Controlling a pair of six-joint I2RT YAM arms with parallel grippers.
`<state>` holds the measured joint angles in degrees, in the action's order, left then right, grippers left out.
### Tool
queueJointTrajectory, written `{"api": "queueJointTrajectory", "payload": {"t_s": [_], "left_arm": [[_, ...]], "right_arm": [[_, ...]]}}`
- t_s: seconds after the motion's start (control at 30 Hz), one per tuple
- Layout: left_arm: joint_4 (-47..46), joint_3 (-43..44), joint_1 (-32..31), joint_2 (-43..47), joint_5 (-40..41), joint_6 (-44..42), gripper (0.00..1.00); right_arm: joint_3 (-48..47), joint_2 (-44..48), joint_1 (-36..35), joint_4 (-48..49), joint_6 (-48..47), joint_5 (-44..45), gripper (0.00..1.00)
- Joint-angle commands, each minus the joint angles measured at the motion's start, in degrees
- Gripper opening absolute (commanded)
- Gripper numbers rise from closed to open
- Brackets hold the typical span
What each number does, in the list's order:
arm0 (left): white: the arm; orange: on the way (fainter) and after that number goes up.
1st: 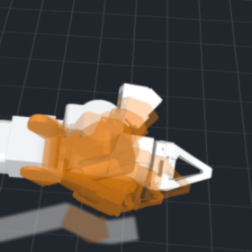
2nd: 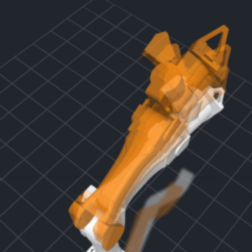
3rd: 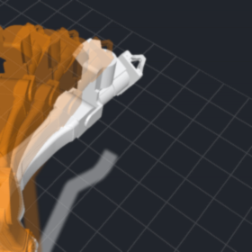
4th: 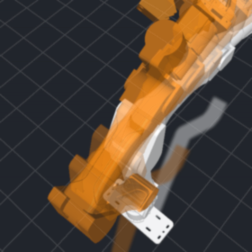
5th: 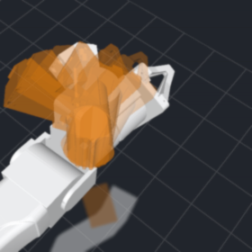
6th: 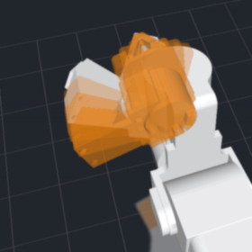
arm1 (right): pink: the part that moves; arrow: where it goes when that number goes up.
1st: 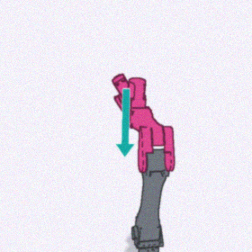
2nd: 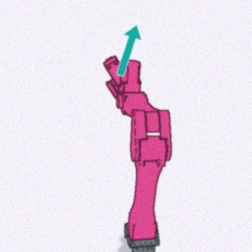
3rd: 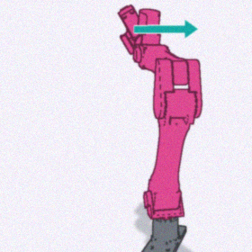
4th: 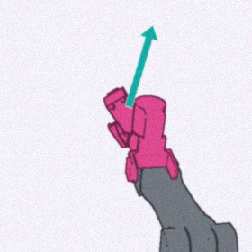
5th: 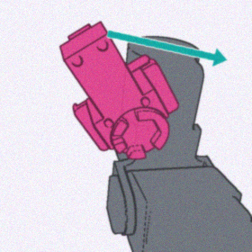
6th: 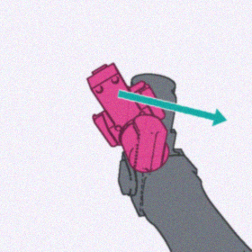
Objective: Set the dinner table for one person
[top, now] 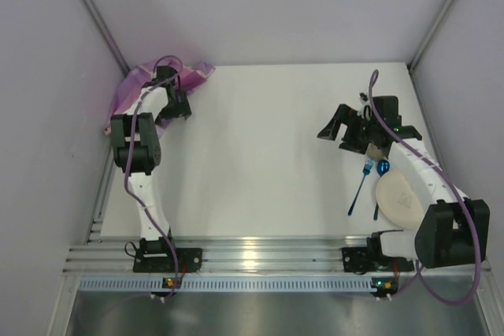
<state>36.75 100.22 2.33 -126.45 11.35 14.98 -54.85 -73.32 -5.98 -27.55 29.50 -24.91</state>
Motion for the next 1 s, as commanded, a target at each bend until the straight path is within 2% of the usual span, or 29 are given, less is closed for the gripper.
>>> {"api": "queueJointTrajectory", "payload": {"t_s": [0.0,0.2,0.3,0.37,0.43,0.47,0.67,0.7,0.73,0.83,0.97], "left_arm": [[0.6,3.83,0.4,-1.69,4.28,-1.36,0.97],[1.83,7.18,1.97,-4.67,5.87,-1.8,0.96],[2.53,7.27,3.2,-6.51,4.82,-1.19,0.92],[2.97,7.79,4.35,-7.92,1.14,-0.4,0.86],[5.08,10.58,6.28,-11.0,-4.9,-0.04,0.76],[6.21,11.74,6.72,-12.05,-5.98,-0.13,0.62],[7.81,14.03,7.34,-14.61,-12.91,-1.53,0.28],[8.24,14.21,7.34,-14.79,-14.07,-1.45,0.04],[9.12,15.08,7.43,-14.7,-15.65,-0.84,0.0],[8.69,13.52,6.38,-11.37,-22.85,0.92,0.0],[9.12,13.07,-0.37,-6.45,-22.96,3.12,0.0]], "right_arm": [[-2.72,-0.86,-0.7,0.04,-1.02,0.74,1.0],[-4.65,-3.14,-0.7,-0.13,-1.46,0.82,1.0],[-5.97,-4.64,-0.7,-0.31,-1.46,0.74,1.0],[-7.28,-5.87,-0.79,-0.57,-1.55,0.47,1.0],[-8.42,-6.83,-0.7,-0.92,-1.63,0.21,1.0],[-8.69,-6.92,-0.79,-1.01,-1.72,0.3,1.0],[-10.01,-7.72,-0.79,-2.16,-2.51,0.03,1.0],[-10.01,-7.63,-0.88,-2.33,-2.69,0.03,1.0],[-10.01,-7.37,-0.79,-2.68,-2.78,-0.05,1.0],[-9.49,-6.14,-0.79,-3.38,-3.3,0.21,1.0],[-8.17,-3.77,-0.7,-4.09,-3.92,1.88,1.0]]}}
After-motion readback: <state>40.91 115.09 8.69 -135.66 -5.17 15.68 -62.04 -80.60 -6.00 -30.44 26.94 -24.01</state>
